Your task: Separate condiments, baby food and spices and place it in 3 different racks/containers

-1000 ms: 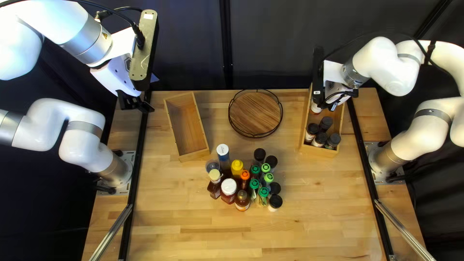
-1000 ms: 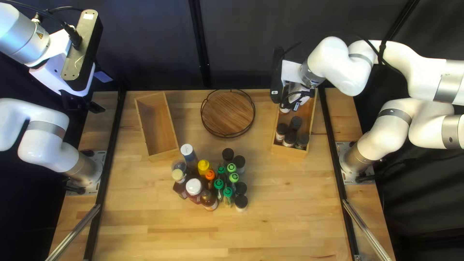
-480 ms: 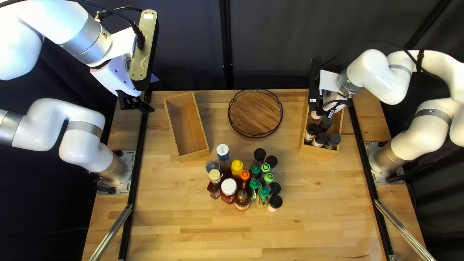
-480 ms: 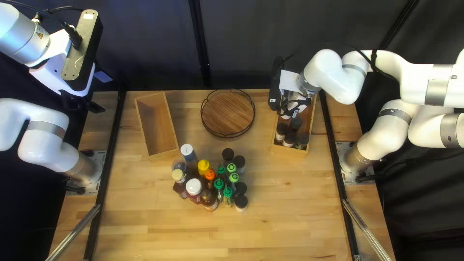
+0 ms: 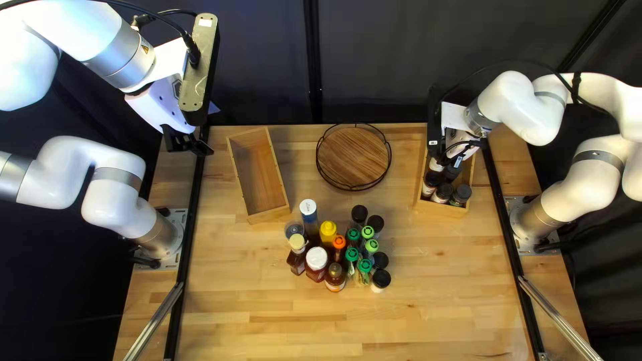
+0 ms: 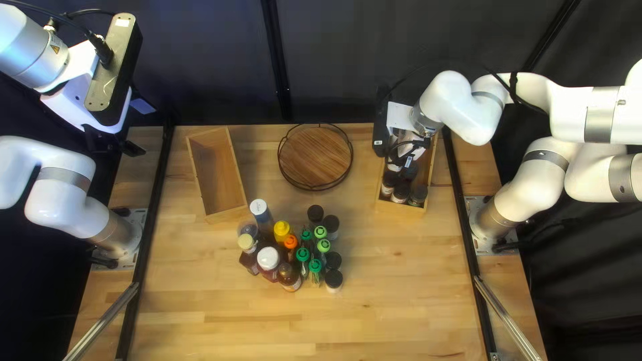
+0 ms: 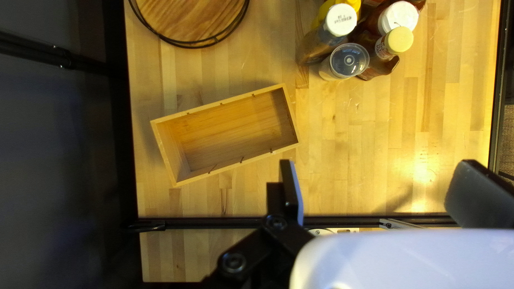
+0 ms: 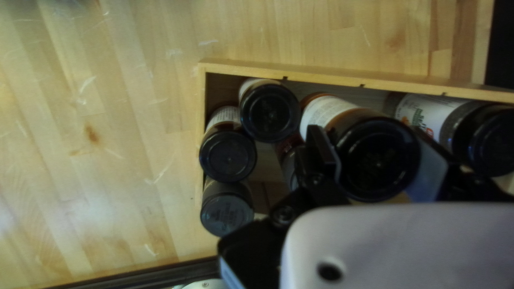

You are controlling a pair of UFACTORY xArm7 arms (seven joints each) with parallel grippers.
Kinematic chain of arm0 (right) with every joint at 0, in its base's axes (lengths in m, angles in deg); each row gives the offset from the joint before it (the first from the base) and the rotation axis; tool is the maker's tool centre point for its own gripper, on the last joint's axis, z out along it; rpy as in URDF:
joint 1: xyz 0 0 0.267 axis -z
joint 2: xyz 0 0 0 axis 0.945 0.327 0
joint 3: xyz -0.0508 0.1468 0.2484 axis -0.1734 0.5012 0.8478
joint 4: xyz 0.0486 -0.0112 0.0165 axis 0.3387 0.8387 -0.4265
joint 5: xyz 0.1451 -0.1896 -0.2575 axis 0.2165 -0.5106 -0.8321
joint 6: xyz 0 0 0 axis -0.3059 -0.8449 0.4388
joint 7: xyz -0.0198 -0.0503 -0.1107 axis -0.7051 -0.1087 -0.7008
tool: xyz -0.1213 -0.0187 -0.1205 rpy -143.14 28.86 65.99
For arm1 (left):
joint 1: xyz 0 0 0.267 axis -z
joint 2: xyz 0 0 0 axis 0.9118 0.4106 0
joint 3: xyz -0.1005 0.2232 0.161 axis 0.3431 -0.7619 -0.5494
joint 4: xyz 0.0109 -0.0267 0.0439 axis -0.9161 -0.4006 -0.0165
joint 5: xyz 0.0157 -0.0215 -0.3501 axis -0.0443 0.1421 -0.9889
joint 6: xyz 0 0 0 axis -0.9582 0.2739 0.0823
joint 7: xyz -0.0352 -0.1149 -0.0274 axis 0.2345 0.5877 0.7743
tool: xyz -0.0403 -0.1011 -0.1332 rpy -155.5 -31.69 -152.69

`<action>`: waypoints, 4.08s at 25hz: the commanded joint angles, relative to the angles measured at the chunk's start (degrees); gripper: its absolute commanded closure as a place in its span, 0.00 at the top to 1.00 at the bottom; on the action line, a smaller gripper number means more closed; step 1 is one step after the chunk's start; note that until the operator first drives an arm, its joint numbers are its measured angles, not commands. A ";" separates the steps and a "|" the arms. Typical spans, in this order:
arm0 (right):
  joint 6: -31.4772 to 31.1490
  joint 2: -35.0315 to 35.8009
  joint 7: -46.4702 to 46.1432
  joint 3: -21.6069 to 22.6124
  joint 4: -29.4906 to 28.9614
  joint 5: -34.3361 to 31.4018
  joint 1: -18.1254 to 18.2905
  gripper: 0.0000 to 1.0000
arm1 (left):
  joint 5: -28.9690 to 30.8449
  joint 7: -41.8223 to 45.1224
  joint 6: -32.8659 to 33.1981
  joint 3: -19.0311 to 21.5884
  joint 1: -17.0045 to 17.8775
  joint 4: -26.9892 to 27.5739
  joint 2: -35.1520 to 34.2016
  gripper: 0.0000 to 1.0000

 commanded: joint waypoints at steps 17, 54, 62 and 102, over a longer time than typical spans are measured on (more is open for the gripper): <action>1.36 -0.45 -12.47 12.64 1.34 13.11 13.90 0.64 | 0.00 0.00 0.00 0.00 0.00 0.00 0.00 1.00; -9.15 -9.01 6.48 39.81 -22.37 13.59 8.33 1.00 | 0.00 0.00 0.00 0.00 0.00 0.00 0.00 1.00; -2.53 -15.97 10.39 49.32 -22.43 7.44 11.39 1.00 | 0.00 0.00 0.00 0.00 0.00 0.00 0.00 1.00; 9.30 -24.84 -8.54 42.48 -19.97 7.73 13.26 0.00 | 0.00 0.00 0.00 0.00 0.00 0.00 0.00 1.00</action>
